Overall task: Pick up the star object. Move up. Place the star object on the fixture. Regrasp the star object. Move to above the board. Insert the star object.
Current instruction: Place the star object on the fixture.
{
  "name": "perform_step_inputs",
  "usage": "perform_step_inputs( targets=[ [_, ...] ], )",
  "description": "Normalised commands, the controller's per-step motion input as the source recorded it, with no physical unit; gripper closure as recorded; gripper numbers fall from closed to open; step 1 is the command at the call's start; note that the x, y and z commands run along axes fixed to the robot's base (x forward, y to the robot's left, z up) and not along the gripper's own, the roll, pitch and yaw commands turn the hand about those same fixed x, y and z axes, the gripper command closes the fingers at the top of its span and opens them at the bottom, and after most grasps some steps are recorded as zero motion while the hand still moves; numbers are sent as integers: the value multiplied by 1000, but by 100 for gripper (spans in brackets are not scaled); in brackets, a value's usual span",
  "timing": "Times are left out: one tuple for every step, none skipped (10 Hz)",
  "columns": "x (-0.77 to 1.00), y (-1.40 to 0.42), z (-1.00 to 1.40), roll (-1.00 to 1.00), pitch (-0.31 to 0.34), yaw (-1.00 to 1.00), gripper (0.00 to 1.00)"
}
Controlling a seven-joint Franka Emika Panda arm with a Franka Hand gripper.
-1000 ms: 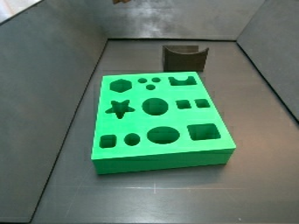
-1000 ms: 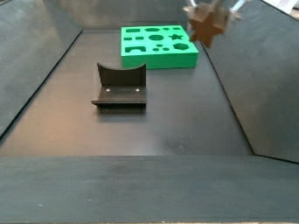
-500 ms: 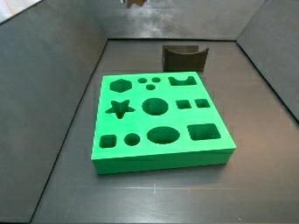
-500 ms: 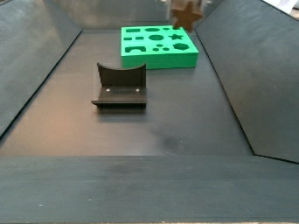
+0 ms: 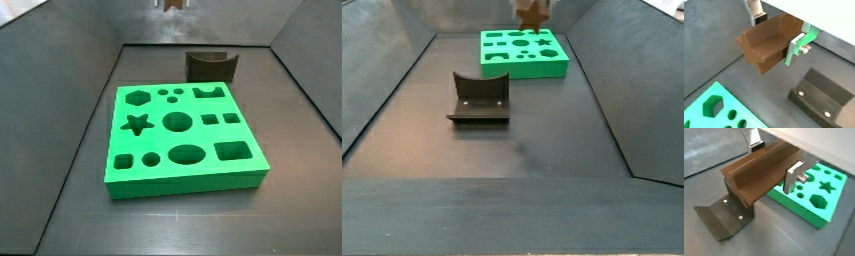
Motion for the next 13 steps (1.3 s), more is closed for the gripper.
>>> perform_step_inputs(
  targets=[
    [1000, 345, -74, -1000, -69, 18, 100],
    [1000, 286, -59, -1000, -53, 17, 100],
    [1000, 250, -37, -1000, -19, 16, 100],
    [1000, 221, -35, -1000, 4, 12, 100],
    [978, 169, -33, -1000, 28, 1, 100],
    [863, 125, -22, -1000, 49, -10, 100],
    [788, 99, -15, -992, 63, -20, 100],
    [633, 69, -15, -756, 76, -38, 100],
    [560, 61, -13, -637, 76, -46, 100],
    [410, 53, -13, -398, 79, -64, 100],
    [262, 33, -5, -202, 74, -75, 100],
    [162, 131, -1000, -1000, 246, -39, 100],
    [132, 131, -1000, -1000, 246, -34, 100]
  ],
)
